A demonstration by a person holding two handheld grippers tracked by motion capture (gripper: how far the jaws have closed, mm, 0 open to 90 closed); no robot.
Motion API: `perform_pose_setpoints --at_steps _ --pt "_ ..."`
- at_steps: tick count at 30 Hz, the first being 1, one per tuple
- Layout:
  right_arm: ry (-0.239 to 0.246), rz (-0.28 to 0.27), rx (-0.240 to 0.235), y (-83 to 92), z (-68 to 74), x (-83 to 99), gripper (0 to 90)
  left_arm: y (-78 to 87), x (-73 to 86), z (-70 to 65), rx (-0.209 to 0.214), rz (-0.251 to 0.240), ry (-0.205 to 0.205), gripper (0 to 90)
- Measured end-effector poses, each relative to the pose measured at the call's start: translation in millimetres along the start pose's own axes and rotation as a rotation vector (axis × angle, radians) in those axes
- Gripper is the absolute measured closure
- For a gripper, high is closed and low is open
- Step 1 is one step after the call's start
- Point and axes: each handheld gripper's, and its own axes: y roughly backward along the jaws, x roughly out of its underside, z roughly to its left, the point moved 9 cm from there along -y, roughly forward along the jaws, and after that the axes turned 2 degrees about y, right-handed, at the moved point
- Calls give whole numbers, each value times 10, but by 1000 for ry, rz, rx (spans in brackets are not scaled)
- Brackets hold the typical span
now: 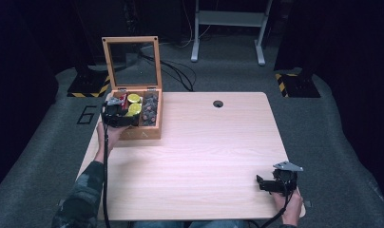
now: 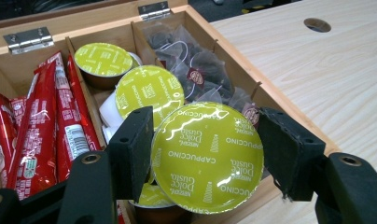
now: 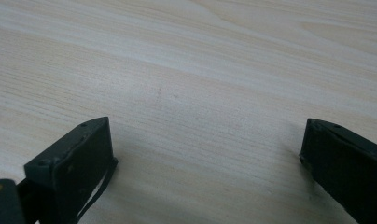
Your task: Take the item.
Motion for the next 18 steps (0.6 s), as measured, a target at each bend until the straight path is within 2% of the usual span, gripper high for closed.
perform_pose_setpoints --at_steps 9,18 --pt "0 0 -1 0 0 0 16 118 -66 -56 14 -22 -11 379" --pt "0 0 0 -1 1 0 17 237 -134 -153 17 -35 -43 379"
